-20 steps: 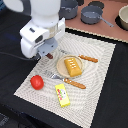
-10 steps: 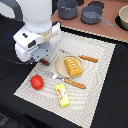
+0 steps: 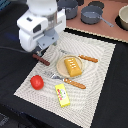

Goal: Interact with the objects in diverse but meaningful ways.

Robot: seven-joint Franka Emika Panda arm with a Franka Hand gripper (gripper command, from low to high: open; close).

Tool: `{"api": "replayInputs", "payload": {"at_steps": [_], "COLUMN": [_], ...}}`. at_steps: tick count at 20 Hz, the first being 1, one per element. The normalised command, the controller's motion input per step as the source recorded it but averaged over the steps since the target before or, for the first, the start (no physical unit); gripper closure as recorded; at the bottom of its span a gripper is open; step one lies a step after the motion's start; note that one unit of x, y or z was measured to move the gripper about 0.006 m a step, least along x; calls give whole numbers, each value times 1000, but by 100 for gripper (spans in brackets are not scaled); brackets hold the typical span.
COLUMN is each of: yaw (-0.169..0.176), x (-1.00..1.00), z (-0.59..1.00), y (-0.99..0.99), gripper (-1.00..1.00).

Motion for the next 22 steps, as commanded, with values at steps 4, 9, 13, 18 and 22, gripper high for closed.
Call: {"api": "replayInputs", "payload": {"at_steps": [4, 9, 13, 18, 22], "yaw": [-27, -43, -35, -19, -22], "x": [447, 466, 495, 355, 319], "z": [753, 369, 25, -182, -264], "y": [-819, -778, -655, -560, -506], "gripper": [-100, -100, -100, -100, -100]}}
